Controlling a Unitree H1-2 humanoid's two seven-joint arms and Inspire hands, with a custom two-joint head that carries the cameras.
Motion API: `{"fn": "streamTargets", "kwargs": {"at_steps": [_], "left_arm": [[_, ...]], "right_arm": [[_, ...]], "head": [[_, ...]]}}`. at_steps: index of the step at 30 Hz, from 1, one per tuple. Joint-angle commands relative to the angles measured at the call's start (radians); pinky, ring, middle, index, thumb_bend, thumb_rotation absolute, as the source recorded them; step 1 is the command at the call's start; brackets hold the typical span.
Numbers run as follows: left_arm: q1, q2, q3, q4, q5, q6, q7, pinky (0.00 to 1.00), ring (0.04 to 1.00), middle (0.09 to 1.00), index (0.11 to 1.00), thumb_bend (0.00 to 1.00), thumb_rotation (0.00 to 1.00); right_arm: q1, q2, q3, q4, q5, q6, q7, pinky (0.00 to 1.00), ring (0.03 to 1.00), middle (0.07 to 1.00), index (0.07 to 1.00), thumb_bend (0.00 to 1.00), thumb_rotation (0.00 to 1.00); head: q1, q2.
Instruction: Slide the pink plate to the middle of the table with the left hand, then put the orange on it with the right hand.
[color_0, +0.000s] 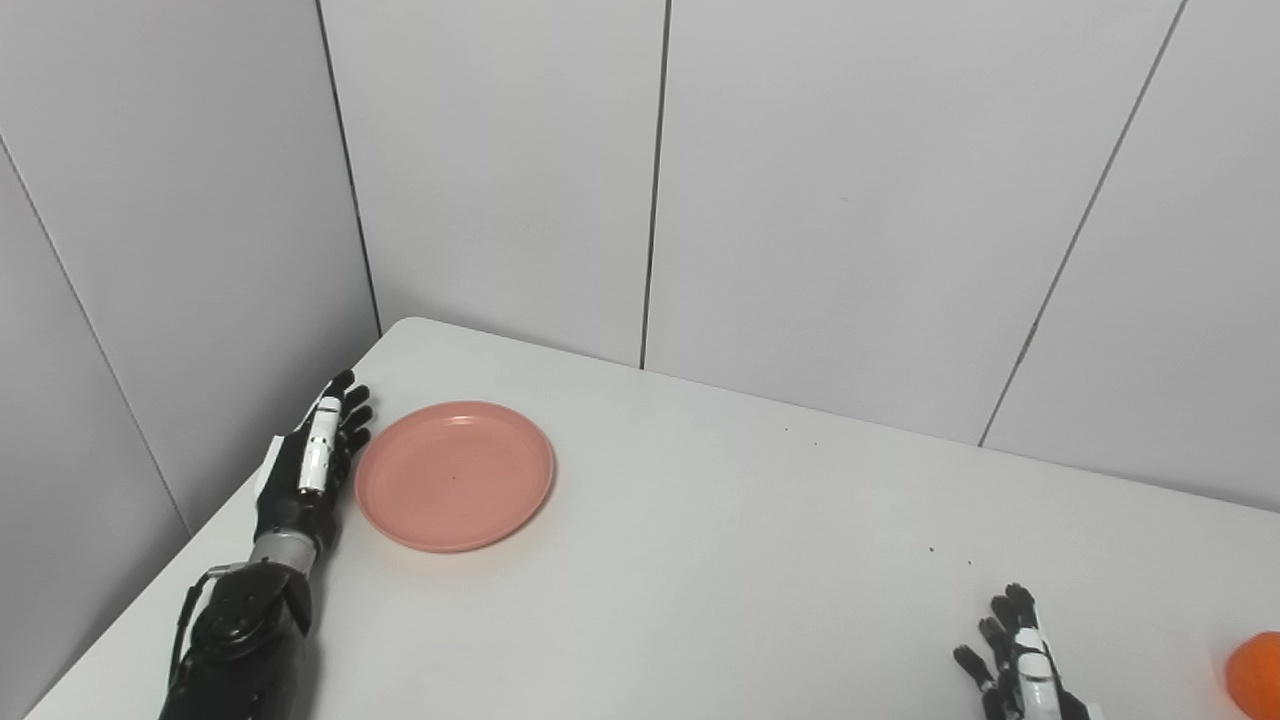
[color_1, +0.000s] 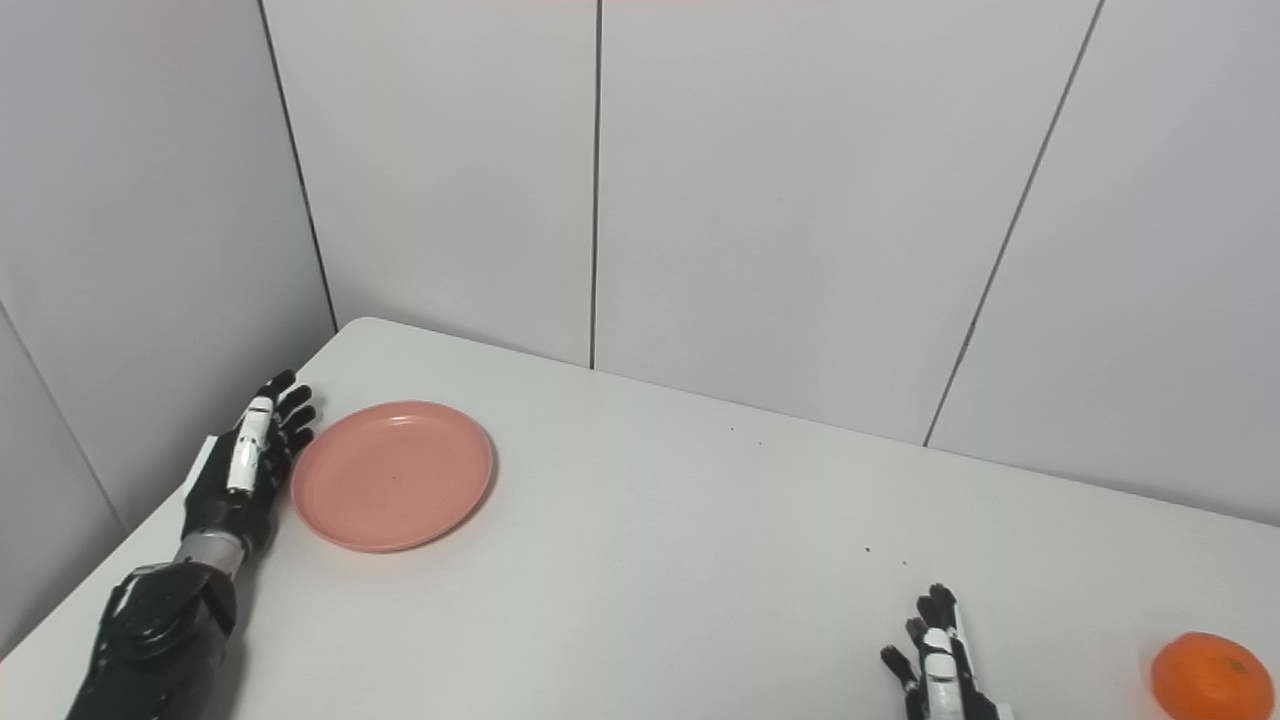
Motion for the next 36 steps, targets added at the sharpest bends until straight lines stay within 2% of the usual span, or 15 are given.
{"fn": "streamTargets", "kwargs": {"at_steps": [1, 4, 8, 16, 20, 27, 31, 36], "left_arm": [[-0.018, -0.014, -0.023, -0.033, -0.018, 0.048, -0.022, 0.93, 0.924, 0.925, 0.906, 0.36, 1.00], [-0.008, -0.021, -0.035, -0.069, -0.021, 0.072, -0.030, 0.93, 0.924, 0.929, 0.906, 0.37, 0.95], [0.000, -0.028, -0.050, -0.103, -0.017, 0.094, -0.027, 0.92, 0.916, 0.923, 0.893, 0.36, 0.94], [0.011, -0.050, -0.072, -0.172, -0.029, 0.158, -0.037, 0.92, 0.921, 0.929, 0.911, 0.32, 1.00], [0.011, -0.061, -0.076, -0.189, -0.041, 0.185, -0.036, 0.92, 0.920, 0.926, 0.910, 0.35, 0.98], [0.015, -0.075, -0.103, -0.219, -0.038, 0.200, -0.049, 0.92, 0.922, 0.927, 0.902, 0.37, 0.98], [0.018, -0.094, -0.120, -0.247, -0.038, 0.221, -0.043, 0.92, 0.918, 0.920, 0.903, 0.35, 1.00], [0.019, -0.109, -0.141, -0.246, -0.028, 0.209, -0.052, 0.93, 0.927, 0.928, 0.905, 0.34, 1.00]], "right_arm": [[-0.015, -0.003, -0.004, -0.029, 0.005, 0.004, 0.011, 1.00, 1.000, 1.000, 1.000, 0.16, 1.00], [-0.015, -0.003, -0.002, -0.028, -0.001, -0.003, 0.010, 1.00, 1.000, 1.000, 1.000, 0.16, 1.00], [-0.016, 0.000, -0.001, -0.030, -0.004, 0.000, 0.006, 1.00, 0.999, 1.000, 1.000, 0.17, 1.00], [-0.014, 0.005, 0.000, -0.029, -0.004, 0.003, 0.006, 1.00, 1.000, 1.000, 1.000, 0.19, 1.00], [-0.014, 0.010, -0.001, -0.030, -0.003, 0.009, 0.002, 1.00, 1.000, 1.000, 1.000, 0.19, 1.00], [-0.013, 0.016, 0.000, -0.033, -0.010, 0.014, -0.002, 1.00, 1.000, 0.998, 1.000, 0.19, 1.00], [-0.012, 0.013, 0.002, -0.032, -0.011, 0.013, 0.001, 1.00, 1.000, 0.998, 1.000, 0.19, 1.00], [-0.012, 0.014, 0.002, -0.037, -0.006, 0.024, 0.003, 1.00, 1.000, 1.000, 1.000, 0.20, 1.00]], "head": [[0.001, 0.001], [-0.002, 0.005], [-0.005, 0.007], [-0.016, 0.010], [-0.019, 0.011], [-0.028, 0.016], [-0.030, 0.019], [-0.036, 0.025]]}}
